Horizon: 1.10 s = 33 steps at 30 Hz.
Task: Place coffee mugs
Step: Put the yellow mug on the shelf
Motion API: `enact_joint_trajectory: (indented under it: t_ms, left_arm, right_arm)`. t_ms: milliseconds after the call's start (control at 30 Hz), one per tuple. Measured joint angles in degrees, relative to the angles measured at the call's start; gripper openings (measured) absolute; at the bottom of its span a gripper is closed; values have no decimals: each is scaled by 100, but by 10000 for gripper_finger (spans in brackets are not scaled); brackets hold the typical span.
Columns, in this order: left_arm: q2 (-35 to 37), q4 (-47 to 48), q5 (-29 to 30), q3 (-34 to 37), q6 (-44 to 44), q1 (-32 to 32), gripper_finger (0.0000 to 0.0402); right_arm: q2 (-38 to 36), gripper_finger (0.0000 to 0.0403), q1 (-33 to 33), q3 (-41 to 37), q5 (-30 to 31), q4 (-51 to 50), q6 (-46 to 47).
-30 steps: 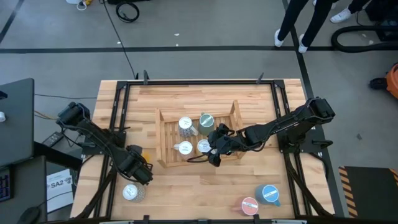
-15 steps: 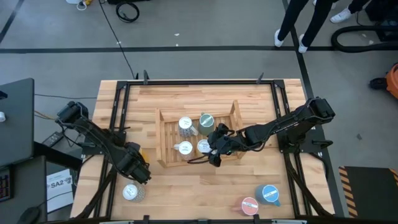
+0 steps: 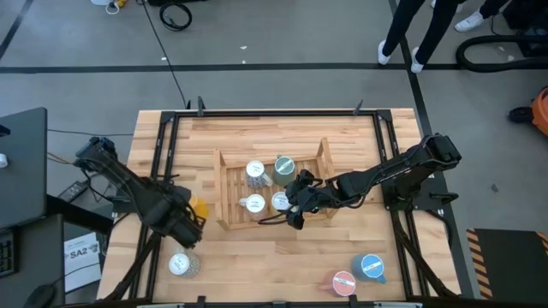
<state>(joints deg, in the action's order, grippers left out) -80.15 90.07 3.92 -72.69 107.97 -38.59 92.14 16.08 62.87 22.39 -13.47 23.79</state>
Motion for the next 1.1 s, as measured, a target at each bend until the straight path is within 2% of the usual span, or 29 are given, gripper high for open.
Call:
enact_joint_trajectory:
  t_ms: [167,533,667,800,967,1100]
  left_arm:
    - [239,-1,275,-346,-146,221,58]
    - [902,0,95,-651,-721,763,58]
    - [1162,2,426,-796,-846,933,58]
    - [1314,-75,1037,-992,-1147,1211,58]
    - [1330,-450,1687,-1150,-2096,1707,58]
    - [1281,-985,1770,-1134,-3210,2269,58]
  right_arm:
    - [0,397,0,0,0,18,0]
    - [0,397,0,0,0,20,0]
    - [0,397,0,0,0,20,-2]
    - [0,397,0,0,0,20,-2]
    - [0,397,0,0,0,22,-2]
    - [0,397,-2,0,0,24,-2]
